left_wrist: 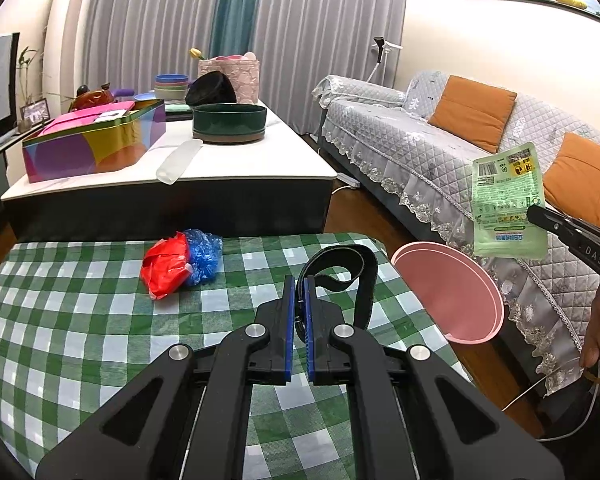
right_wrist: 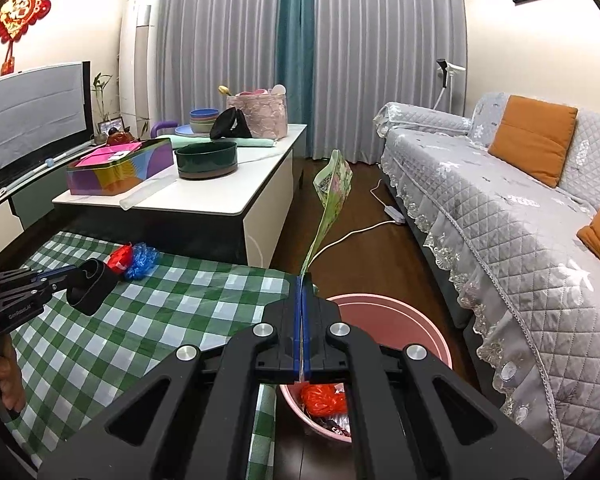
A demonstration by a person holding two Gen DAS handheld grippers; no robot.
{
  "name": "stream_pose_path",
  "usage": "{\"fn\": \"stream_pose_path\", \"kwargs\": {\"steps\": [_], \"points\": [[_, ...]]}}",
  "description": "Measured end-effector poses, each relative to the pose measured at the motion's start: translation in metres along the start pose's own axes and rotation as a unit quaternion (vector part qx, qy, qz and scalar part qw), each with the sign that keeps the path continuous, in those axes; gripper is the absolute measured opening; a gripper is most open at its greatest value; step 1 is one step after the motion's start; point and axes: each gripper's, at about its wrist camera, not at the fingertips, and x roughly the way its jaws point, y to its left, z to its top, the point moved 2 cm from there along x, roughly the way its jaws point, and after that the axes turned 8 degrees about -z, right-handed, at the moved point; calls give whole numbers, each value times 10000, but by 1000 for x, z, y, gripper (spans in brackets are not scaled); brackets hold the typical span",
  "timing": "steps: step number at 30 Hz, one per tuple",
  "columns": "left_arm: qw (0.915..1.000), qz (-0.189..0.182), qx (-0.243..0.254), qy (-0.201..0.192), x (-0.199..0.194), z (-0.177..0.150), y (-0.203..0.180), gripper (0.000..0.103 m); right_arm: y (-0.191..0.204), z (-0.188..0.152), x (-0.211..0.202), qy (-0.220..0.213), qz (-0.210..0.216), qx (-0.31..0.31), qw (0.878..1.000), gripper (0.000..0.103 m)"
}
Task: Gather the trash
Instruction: 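Carry the green packet and black band over the pink bin with both grippers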
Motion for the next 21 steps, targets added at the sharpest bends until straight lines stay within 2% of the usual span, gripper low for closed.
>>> {"fn": "stream_pose_path", "kwargs": {"steps": [21], "points": [[9999,-159,47,15,5,9,-12,4,-29,5,3,61,-206,260,9994,1]]}}
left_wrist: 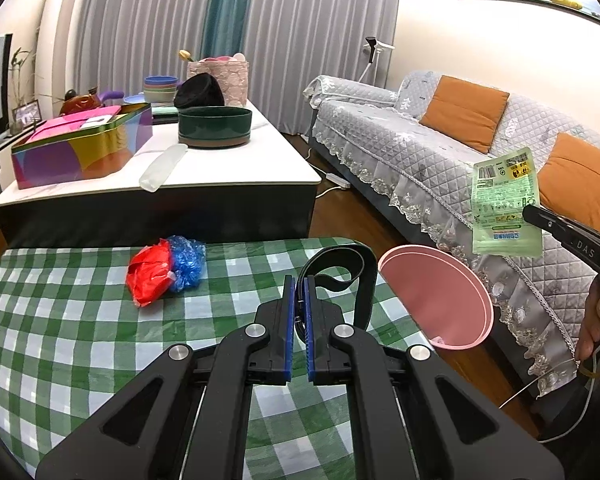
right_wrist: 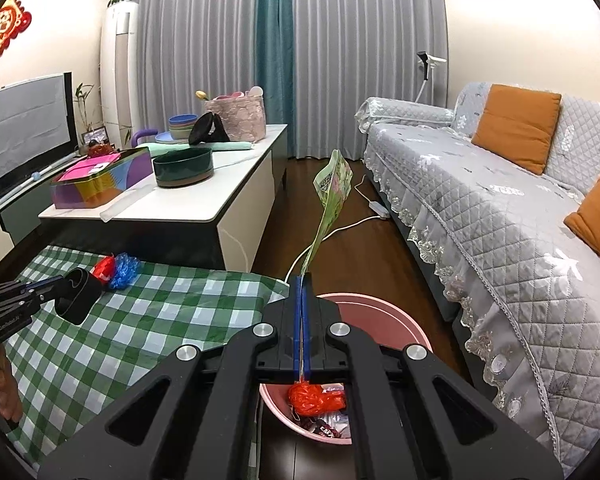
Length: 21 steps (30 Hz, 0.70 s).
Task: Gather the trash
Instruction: 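Carry the green packet and black band over the pink bin with both grippers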
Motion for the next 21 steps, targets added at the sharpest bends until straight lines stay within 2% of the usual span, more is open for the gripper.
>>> {"fn": "stream_pose_path", "kwargs": {"steps": [13,21], "points": [[9998,-154,112,25,24,16,-23,4,-17,1,5,14,-142,58,9999,1],[9992,-299,245,81,45,24,-46,4,-32,-7,19,193,-317,65,9993,1]]}}
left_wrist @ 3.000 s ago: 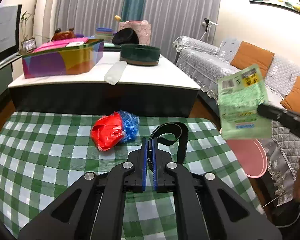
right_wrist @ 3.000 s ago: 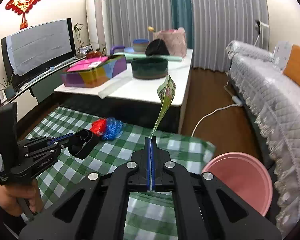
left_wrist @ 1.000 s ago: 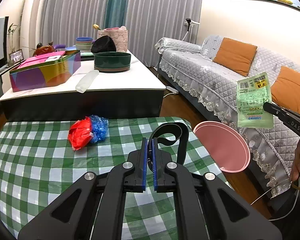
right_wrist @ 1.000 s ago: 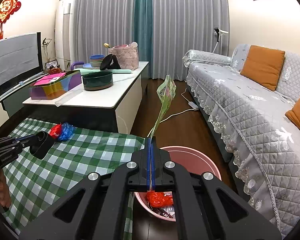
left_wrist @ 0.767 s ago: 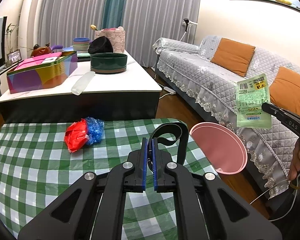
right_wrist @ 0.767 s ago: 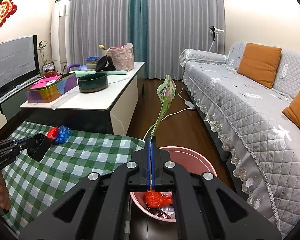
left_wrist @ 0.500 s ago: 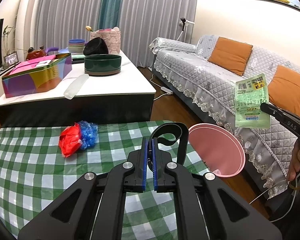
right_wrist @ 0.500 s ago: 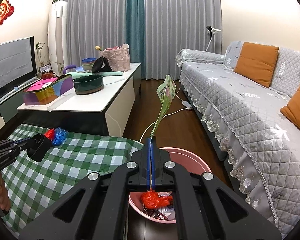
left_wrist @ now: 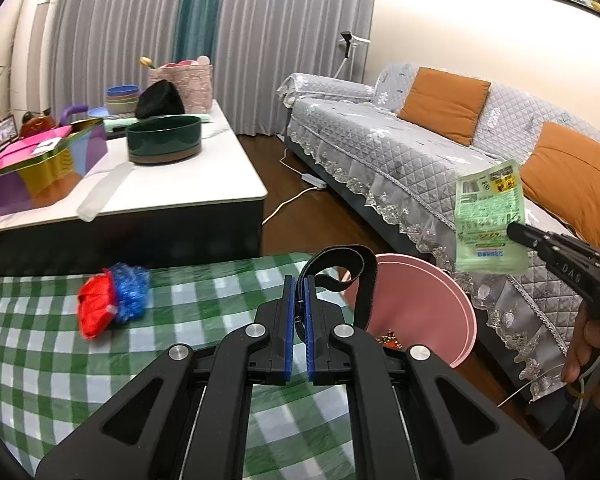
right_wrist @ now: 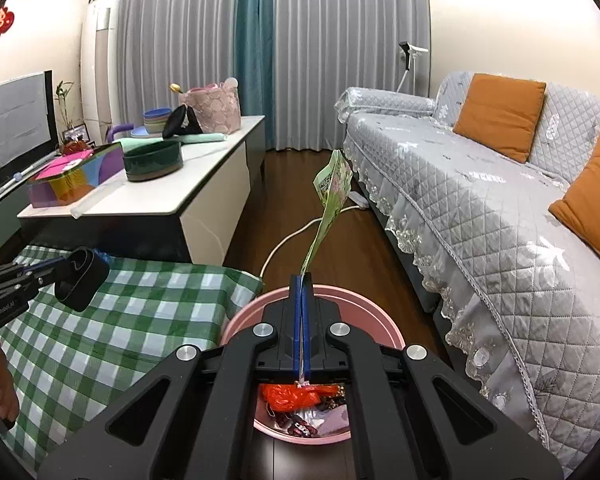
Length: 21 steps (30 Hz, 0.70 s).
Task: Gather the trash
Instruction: 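Carry the green packet and black band over the pink bin with both grippers, then open the right gripper and left gripper to drop packet and band into the bin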
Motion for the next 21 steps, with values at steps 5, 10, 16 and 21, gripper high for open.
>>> {"fn": "stream_pose_path", "kwargs": {"steps": [5,10,16,21], "points": [[9999,-99,60,38,19,6,-14,4,-6,-3,8,82,-86,24,9999,1],[9997,-176,116,99,43,13,-28,4,-14,-4,20,155,-235,47,9996,1],[9992,-284,221,165,71,19,-47,4,-23,-6,30,209,-406,67,9989,1],[9987,-340,281,261,90,22,-57,4,-31,-6,35,253,-490,152,9984,1]]}}
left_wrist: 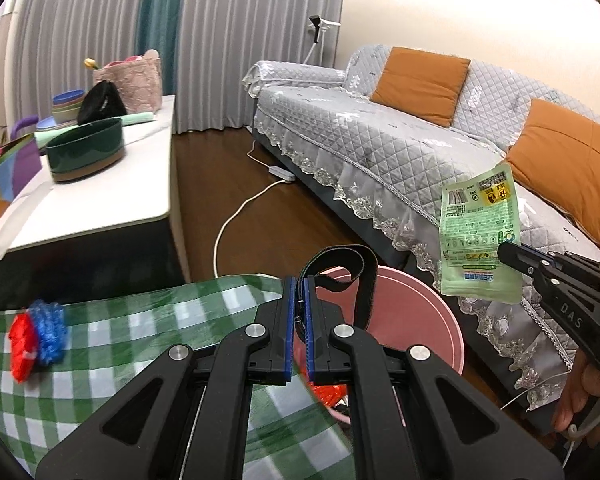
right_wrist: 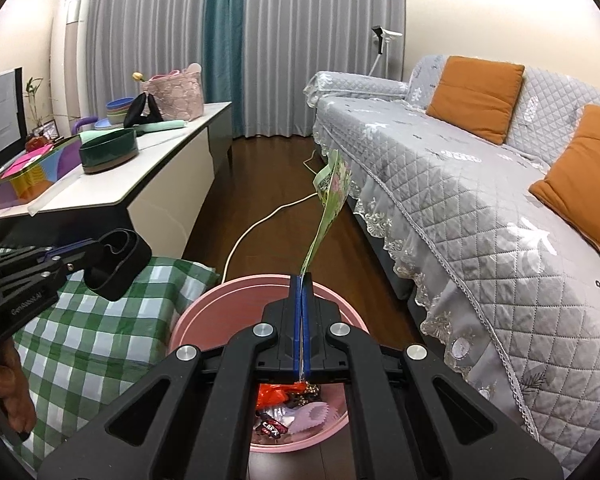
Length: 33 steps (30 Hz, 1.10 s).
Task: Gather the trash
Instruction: 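Open the right gripper and left gripper to drop packet and band into the bin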
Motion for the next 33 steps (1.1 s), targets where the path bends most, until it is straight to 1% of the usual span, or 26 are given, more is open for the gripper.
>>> {"fn": "stream_pose_path", "kwargs": {"steps": [12,14,15,16,17,19,25,33], "points": [[9997,-138,82,169,27,8,-11,5,-8,-1,8,55,-25,125,9999,1],[9996,-141,102,221,30,8,-13,5,-8,0,8,56,-62,108,9999,3],[9996,-116,85,244,31,8,-12,11,-9,0,9,67,-125,91,9999,6],[9996,-114,58,260,32,8,-11,15,-9,-1,11,108,-183,71,9997,18],[9996,-124,-8,259,31,7,-9,20,-11,-2,13,157,-235,92,9996,33],[9996,-114,-55,262,29,6,-8,20,-14,-2,14,177,-248,210,9993,43],[9998,-64,-22,211,9,4,-4,20,-10,0,11,137,-230,245,9993,45],[9999,81,9,61,-36,0,8,20,5,2,-2,-17,-148,141,9998,45]]}}
